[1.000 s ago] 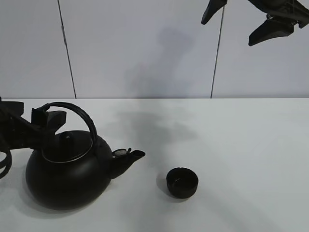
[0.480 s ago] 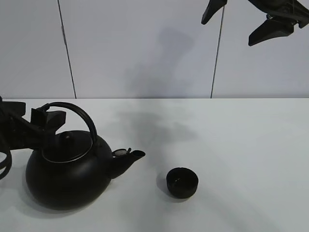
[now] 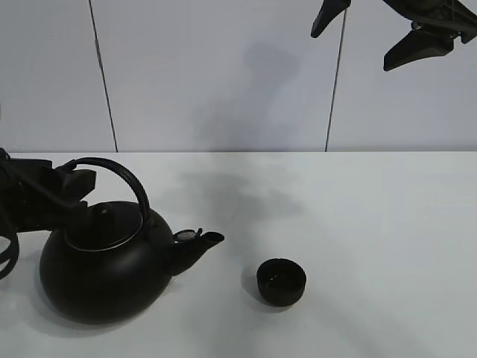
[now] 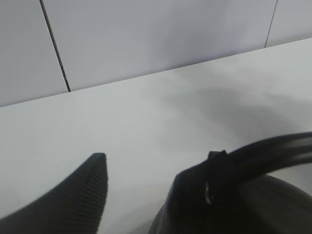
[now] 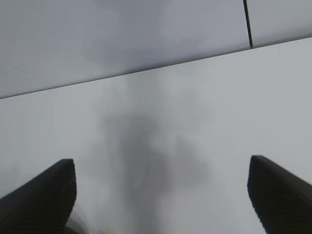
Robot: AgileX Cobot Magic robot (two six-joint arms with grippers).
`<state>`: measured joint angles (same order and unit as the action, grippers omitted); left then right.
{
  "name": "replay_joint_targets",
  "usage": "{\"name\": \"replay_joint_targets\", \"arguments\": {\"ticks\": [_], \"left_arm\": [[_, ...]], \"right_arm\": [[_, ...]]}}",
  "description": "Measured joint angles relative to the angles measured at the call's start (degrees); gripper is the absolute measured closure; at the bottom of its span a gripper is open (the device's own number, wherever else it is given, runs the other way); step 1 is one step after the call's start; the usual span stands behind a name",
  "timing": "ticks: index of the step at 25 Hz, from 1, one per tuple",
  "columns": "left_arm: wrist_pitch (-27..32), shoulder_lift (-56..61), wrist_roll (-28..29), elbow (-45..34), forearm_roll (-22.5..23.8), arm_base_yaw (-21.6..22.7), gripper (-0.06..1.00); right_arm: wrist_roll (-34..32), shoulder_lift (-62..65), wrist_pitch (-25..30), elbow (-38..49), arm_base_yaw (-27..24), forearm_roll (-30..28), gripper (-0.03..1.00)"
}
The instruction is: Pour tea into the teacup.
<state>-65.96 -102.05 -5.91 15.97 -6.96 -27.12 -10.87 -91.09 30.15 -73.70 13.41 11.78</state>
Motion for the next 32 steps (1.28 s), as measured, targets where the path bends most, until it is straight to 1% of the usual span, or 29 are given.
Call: {"name": "replay_joint_targets", "arguments": {"ticks": [2,4,6,7,9,16,24,26,29,32], "left_arm": [[0.00,0.00,0.00,0.00,0.44,0.00,0.59],[0.08,0.00,0.00,0.00,1.89,-0.05,0.71],[0.21,0.00,-0.36,0.00,2.51,-0.05,0.79],[0.24,-0.06,-0.60,0.00,1.91,-0.05,0.81],[0.24,-0.19,-0.66,0.00,1.25,0.24,0.82],[0.53,-0.50,-1.15,0.97,1.85,0.23,0.82],[3.65,-0.68,-1.30,4.07,5.06,0.23,0.82],[5.17,-0.49,-1.30,5.05,5.81,0.18,0.82],[9.79,1.06,-1.84,6.64,6.96,0.13,0.83],[13.05,2.87,-3.25,8.42,7.82,0.13,0.83]], "right_arm": [[0.00,0.00,-0.02,0.00,0.00,0.00,0.31],[0.00,0.00,-0.02,0.00,0.00,0.00,0.31],[0.00,0.00,-0.02,0.00,0.00,0.00,0.31],[0.00,0.00,-0.02,0.00,0.00,0.00,0.31],[0.00,0.00,-0.02,0.00,0.00,0.00,0.31],[0.00,0.00,-0.02,0.00,0.00,0.00,0.31],[0.00,0.00,-0.07,0.00,0.00,0.00,0.31],[0.00,0.00,-0.07,0.00,0.00,0.00,0.31],[0.00,0.00,-0.07,0.00,0.00,0.00,0.31],[0.00,0.00,-0.07,0.00,0.00,0.00,0.31]]}}
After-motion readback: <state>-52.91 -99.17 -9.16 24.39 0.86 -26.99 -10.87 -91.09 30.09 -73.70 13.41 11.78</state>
